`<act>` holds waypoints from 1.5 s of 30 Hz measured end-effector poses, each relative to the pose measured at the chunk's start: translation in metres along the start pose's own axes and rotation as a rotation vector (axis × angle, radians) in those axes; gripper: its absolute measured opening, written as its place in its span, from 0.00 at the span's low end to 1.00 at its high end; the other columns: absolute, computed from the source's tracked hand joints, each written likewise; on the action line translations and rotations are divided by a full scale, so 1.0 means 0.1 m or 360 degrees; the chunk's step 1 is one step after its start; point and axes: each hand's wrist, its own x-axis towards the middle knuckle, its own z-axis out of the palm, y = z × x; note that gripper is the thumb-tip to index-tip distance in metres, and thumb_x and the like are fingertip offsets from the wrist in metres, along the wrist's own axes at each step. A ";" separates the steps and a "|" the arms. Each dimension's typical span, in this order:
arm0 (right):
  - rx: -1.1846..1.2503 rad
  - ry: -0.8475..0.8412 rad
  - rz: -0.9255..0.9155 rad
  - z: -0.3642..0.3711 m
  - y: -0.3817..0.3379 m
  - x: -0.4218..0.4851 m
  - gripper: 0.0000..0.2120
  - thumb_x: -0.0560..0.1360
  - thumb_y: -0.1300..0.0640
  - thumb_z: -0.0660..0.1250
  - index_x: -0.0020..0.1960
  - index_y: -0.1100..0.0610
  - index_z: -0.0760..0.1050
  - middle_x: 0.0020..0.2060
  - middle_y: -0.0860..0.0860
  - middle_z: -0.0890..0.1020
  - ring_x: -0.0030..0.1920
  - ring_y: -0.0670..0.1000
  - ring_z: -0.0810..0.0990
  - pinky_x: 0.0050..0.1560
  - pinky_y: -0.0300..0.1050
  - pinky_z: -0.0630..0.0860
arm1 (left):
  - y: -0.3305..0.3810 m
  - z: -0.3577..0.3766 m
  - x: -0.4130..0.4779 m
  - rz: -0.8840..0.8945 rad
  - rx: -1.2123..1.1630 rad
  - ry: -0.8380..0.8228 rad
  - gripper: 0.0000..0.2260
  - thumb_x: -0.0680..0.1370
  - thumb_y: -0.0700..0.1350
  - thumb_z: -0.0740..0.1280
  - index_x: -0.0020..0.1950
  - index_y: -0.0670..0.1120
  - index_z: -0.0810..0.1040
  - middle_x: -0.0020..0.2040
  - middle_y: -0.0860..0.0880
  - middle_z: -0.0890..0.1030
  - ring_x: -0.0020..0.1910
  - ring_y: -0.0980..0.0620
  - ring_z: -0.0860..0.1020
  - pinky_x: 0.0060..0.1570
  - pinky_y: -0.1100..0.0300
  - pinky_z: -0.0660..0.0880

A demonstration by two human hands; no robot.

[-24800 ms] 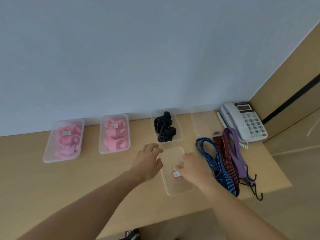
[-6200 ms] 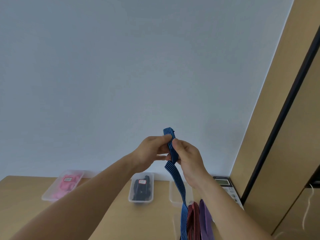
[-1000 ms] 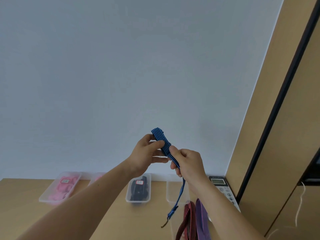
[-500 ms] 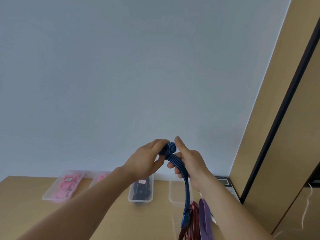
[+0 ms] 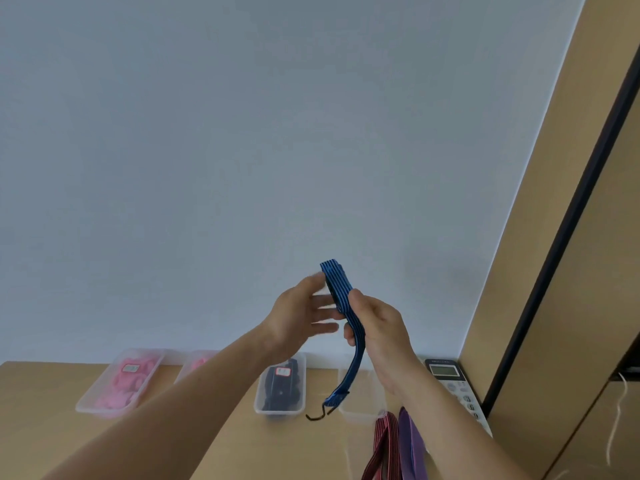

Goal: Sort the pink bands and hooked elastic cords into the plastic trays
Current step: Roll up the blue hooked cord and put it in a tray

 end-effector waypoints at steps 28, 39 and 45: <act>0.0457 -0.0367 -0.0017 -0.02 0.23 0.08 0.18 0.78 0.47 0.61 0.48 0.58 0.83 0.42 0.57 0.84 0.33 0.51 0.72 0.35 0.42 0.72 | 0.07 0.02 0.24 0.0014 -0.0714 -0.0237 0.16 0.82 0.56 0.58 0.53 0.45 0.75 0.45 0.45 0.80 0.45 0.45 0.79 0.47 0.51 0.67; -0.0365 -0.0358 -0.0093 0.05 0.16 0.00 0.14 0.83 0.51 0.58 0.46 0.58 0.76 0.31 0.48 0.77 0.33 0.46 0.73 0.38 0.43 0.72 | 0.06 0.15 0.20 -0.0282 -0.0769 0.0450 0.23 0.77 0.62 0.58 0.37 0.43 0.73 0.31 0.45 0.75 0.30 0.45 0.77 0.40 0.54 0.75; -0.0408 -0.0361 -0.0074 0.09 0.17 -0.06 0.13 0.83 0.51 0.59 0.44 0.57 0.75 0.31 0.51 0.77 0.32 0.47 0.72 0.37 0.42 0.71 | 0.04 0.20 0.22 -0.0291 -0.0771 0.0630 0.20 0.79 0.56 0.58 0.37 0.41 0.72 0.27 0.46 0.72 0.26 0.48 0.71 0.29 0.57 0.74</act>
